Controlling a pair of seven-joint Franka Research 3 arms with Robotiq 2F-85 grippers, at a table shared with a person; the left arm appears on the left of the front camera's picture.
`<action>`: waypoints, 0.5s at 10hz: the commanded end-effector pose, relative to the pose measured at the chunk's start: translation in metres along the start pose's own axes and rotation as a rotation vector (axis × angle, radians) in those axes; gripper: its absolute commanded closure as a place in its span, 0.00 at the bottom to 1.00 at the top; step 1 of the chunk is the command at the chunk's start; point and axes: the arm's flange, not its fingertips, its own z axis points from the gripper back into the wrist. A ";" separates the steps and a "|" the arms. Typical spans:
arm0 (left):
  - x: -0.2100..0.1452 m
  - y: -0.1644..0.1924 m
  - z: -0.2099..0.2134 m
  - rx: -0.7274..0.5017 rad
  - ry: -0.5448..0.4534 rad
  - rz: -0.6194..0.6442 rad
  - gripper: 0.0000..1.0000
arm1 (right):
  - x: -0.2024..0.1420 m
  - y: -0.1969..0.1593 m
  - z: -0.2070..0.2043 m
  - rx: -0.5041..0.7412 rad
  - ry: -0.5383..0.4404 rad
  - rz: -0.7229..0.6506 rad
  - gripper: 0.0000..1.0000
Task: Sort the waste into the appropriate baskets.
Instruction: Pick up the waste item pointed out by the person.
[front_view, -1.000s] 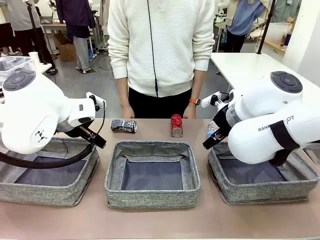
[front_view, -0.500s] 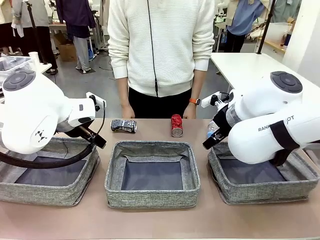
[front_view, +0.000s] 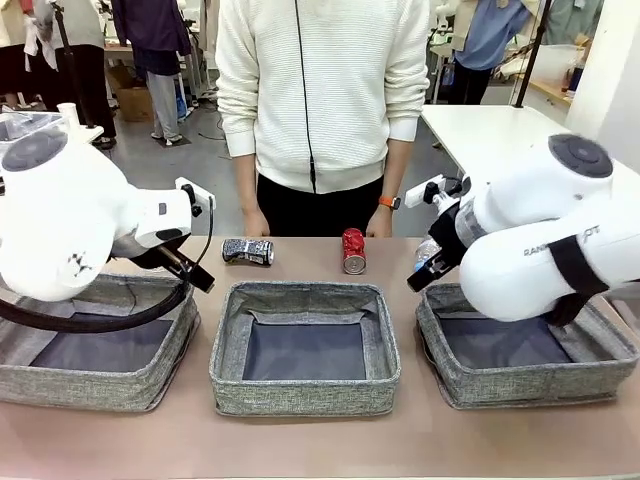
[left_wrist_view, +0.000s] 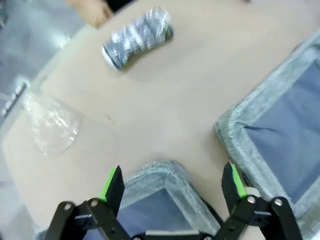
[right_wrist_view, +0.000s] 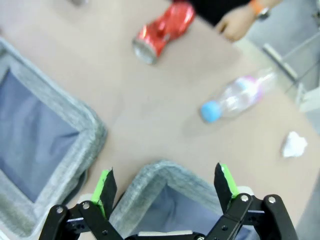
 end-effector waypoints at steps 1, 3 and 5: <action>-0.003 0.021 0.137 0.018 -0.123 -0.104 0.00 | -0.016 -0.001 0.140 -0.048 -0.151 0.049 0.00; -0.048 0.032 0.205 0.115 -0.126 -0.012 0.00 | -0.070 0.010 0.197 -0.119 -0.113 -0.049 0.00; 0.018 0.016 0.123 0.032 -0.128 -0.078 0.00 | 0.019 -0.009 0.176 -0.084 -0.167 -0.004 0.00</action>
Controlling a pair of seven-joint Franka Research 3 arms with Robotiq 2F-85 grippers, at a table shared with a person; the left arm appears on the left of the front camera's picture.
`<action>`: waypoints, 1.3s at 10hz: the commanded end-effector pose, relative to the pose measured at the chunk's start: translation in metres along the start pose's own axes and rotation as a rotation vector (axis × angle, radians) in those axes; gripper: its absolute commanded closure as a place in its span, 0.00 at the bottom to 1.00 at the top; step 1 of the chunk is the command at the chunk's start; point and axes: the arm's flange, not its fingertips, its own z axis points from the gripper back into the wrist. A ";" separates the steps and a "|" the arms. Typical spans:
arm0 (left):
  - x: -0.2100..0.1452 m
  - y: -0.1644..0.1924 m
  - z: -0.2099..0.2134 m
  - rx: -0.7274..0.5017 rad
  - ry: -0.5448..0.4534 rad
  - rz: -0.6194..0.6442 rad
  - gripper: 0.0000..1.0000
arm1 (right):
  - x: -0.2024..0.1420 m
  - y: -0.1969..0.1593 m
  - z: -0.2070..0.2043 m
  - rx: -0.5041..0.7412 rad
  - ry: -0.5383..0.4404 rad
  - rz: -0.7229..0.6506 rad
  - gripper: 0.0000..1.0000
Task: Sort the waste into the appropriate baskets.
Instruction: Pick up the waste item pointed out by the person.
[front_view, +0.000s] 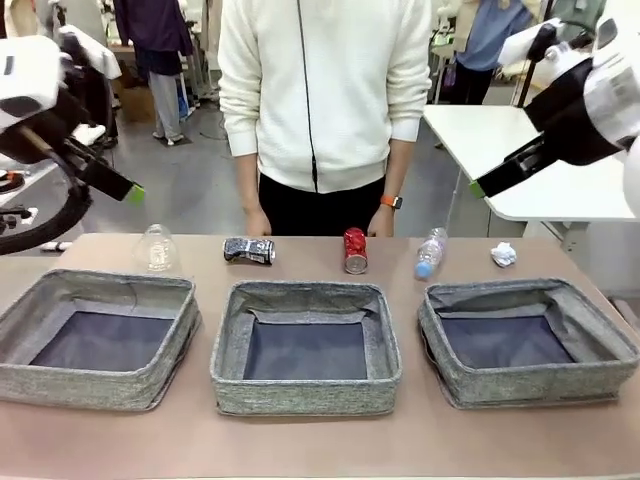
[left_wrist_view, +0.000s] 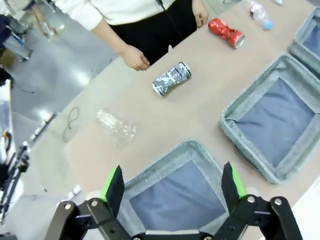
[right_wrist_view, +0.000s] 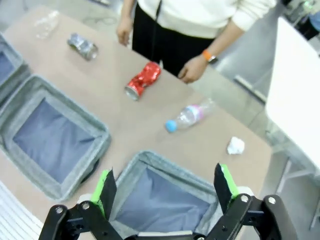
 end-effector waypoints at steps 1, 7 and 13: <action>-0.003 0.008 0.019 0.012 -0.019 0.011 0.00 | 0.000 0.003 -0.040 0.109 0.050 -0.049 0.00; -0.218 0.162 0.079 -0.653 -0.002 0.794 0.00 | -0.241 -0.145 0.030 0.714 -0.203 -0.971 0.00; -0.312 0.158 -0.008 -0.862 -0.138 1.173 0.00 | -0.305 -0.224 0.039 0.761 -0.281 -1.116 0.00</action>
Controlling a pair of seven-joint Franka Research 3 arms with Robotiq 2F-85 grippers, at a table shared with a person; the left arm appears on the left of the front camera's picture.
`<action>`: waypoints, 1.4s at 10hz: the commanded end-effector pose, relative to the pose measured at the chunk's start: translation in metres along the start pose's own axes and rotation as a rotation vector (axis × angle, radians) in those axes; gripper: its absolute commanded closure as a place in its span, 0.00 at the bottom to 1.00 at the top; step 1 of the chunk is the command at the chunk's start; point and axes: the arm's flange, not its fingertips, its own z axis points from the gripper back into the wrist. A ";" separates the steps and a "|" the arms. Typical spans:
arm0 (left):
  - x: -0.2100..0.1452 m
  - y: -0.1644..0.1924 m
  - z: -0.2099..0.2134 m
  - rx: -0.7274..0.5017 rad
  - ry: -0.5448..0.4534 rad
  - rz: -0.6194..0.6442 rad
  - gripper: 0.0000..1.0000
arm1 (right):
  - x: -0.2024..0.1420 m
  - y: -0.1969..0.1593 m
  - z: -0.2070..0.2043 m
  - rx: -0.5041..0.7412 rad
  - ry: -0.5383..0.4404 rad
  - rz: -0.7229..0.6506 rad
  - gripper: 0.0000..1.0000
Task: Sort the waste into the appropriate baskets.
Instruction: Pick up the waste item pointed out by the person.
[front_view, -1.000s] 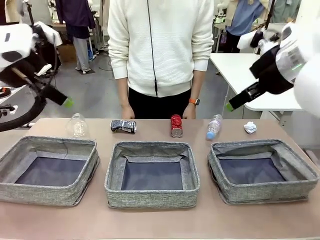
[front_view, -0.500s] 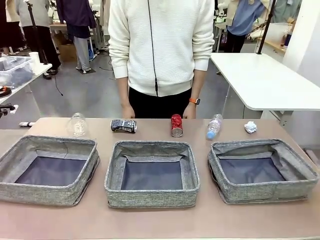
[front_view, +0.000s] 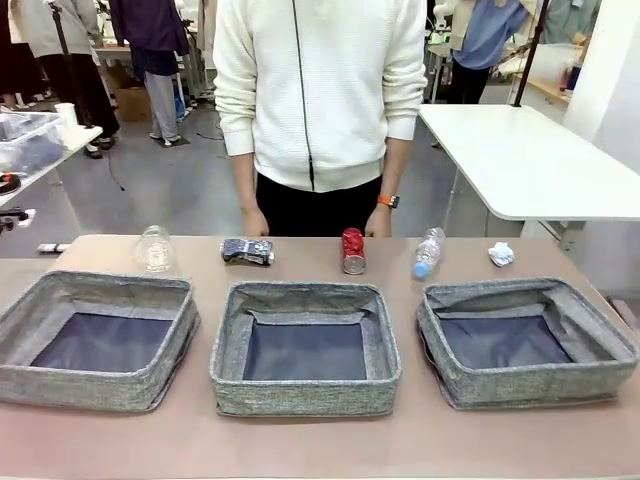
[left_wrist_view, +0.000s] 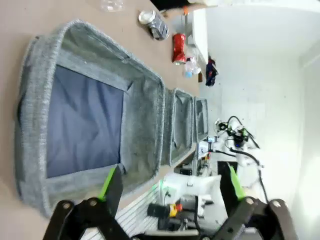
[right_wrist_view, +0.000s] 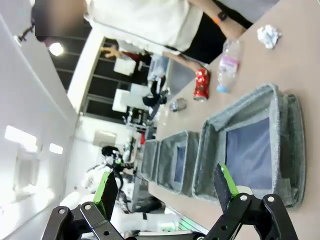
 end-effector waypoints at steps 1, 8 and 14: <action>-0.022 -0.023 0.036 -0.016 -0.002 -0.100 0.00 | -0.006 0.027 0.007 -0.045 0.031 0.092 0.00; -0.022 -0.023 0.036 -0.016 -0.002 -0.100 0.00 | -0.006 0.027 0.007 -0.045 0.031 0.092 0.00; -0.022 -0.023 0.036 -0.016 -0.002 -0.100 0.00 | -0.006 0.027 0.007 -0.045 0.031 0.092 0.00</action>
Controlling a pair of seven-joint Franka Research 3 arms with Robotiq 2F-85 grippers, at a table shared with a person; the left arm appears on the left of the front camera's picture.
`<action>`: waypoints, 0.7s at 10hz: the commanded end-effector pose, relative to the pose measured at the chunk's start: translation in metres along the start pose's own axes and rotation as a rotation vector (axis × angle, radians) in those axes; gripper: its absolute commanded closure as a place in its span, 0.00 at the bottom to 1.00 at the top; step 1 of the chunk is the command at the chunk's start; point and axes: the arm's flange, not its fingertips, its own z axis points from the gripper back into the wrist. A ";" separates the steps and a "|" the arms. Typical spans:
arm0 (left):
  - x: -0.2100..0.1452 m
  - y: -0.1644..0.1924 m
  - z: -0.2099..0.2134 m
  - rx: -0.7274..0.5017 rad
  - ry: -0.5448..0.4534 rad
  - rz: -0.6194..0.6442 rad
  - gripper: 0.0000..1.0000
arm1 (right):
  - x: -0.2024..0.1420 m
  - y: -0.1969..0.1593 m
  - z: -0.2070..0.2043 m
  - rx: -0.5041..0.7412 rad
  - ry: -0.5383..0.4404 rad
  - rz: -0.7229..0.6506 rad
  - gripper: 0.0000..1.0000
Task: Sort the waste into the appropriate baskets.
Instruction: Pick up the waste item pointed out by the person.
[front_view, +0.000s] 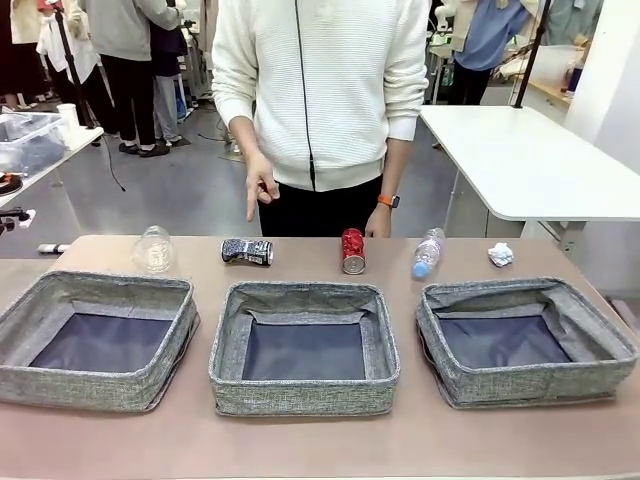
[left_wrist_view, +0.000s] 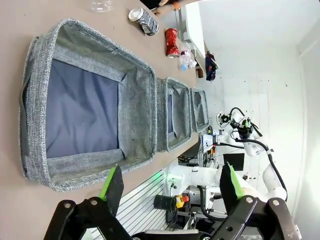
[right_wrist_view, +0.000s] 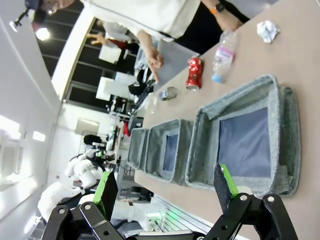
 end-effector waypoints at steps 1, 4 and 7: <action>-0.001 0.000 0.000 -0.020 -0.007 -0.022 0.00 | 0.005 0.001 0.001 0.020 -0.014 0.027 0.00; 0.002 -0.017 -0.017 0.062 0.028 -0.113 0.00 | 0.005 0.001 0.001 0.020 -0.014 0.027 0.00; 0.009 -0.116 -0.147 0.180 0.199 -0.702 0.00 | 0.005 0.001 0.001 0.020 -0.014 0.027 0.00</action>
